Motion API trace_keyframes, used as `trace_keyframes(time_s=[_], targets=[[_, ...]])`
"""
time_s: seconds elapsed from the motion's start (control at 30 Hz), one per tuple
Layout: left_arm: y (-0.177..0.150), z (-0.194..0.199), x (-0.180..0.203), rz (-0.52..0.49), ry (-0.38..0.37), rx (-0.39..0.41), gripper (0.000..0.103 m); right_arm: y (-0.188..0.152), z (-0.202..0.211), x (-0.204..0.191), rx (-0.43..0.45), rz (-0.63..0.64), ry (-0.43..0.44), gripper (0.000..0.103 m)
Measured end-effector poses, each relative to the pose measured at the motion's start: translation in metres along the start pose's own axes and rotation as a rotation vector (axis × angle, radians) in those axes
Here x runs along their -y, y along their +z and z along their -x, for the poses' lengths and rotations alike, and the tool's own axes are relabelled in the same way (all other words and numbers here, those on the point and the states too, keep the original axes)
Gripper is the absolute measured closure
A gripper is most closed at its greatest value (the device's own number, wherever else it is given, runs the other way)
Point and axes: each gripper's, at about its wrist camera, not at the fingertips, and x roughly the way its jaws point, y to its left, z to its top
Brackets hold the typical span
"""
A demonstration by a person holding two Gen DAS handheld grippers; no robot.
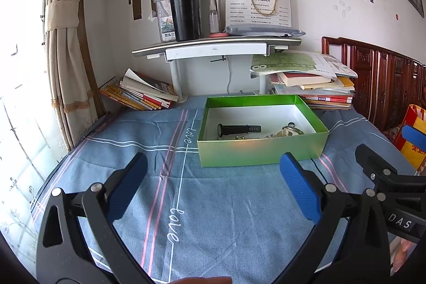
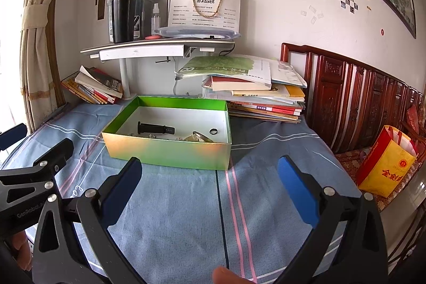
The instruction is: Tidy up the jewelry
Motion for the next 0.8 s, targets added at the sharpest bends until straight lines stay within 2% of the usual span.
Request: trace_keyframes(time_s=[0.8], targets=[[-0.0038, 0.0005, -0.0003, -0.001, -0.003, -0.006, 0.004, 0.0004, -0.0003, 0.0010, -0.001, 0.000, 0.000, 0.003]])
